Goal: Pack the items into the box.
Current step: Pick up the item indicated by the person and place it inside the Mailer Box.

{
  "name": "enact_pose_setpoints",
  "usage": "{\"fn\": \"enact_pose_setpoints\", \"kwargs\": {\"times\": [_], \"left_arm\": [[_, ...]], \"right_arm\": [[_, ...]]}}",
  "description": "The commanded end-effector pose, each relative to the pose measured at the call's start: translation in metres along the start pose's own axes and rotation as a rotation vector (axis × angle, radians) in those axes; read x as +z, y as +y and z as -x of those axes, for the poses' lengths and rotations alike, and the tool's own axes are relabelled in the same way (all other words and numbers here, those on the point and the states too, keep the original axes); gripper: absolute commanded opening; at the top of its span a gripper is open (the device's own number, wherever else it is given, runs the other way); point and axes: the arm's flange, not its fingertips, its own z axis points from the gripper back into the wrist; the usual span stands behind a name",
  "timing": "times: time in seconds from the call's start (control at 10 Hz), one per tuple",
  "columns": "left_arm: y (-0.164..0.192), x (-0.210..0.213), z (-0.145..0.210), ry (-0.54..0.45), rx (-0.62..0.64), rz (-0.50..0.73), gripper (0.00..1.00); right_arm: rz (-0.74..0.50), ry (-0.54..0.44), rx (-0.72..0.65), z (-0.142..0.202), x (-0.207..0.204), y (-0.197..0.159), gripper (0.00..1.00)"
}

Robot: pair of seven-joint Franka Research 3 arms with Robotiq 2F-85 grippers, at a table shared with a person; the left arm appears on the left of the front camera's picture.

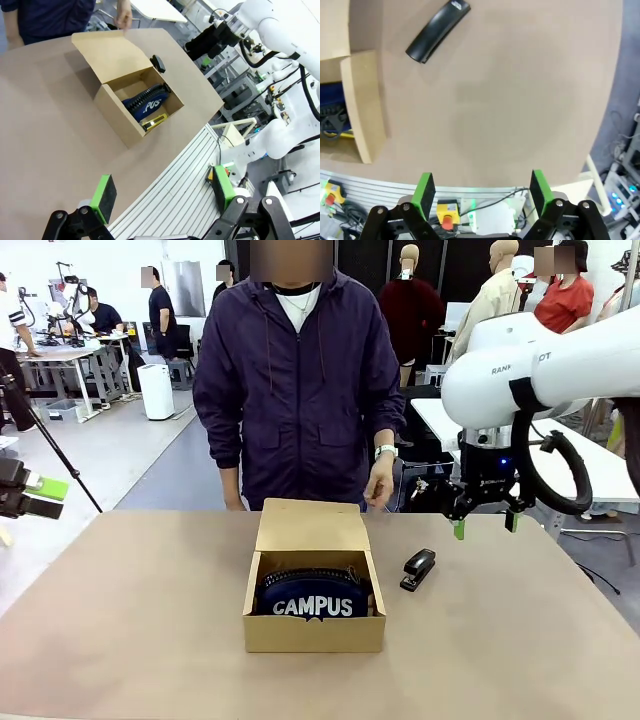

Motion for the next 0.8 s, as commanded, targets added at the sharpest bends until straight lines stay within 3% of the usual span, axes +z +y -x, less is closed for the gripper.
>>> {"fn": "enact_pose_setpoints", "kwargs": {"times": [0.0,0.1,0.3,0.7], "left_arm": [[0.001,0.001,0.0,-0.001,-0.014,0.006,1.0],[0.001,0.001,0.0,-0.001,-0.014,0.006,1.0],[0.001,0.001,0.0,-0.001,-0.014,0.006,1.0],[0.001,0.001,0.0,-0.001,-0.014,0.006,1.0]], "right_arm": [[0.026,0.003,0.01,-0.001,-0.004,0.002,1.0],[-0.005,-0.032,0.031,-0.016,-0.015,0.013,1.0],[-0.054,-0.003,0.077,-0.057,-0.043,0.041,1.0],[0.022,-0.027,-0.069,-0.103,-0.095,0.074,1.0]]}}
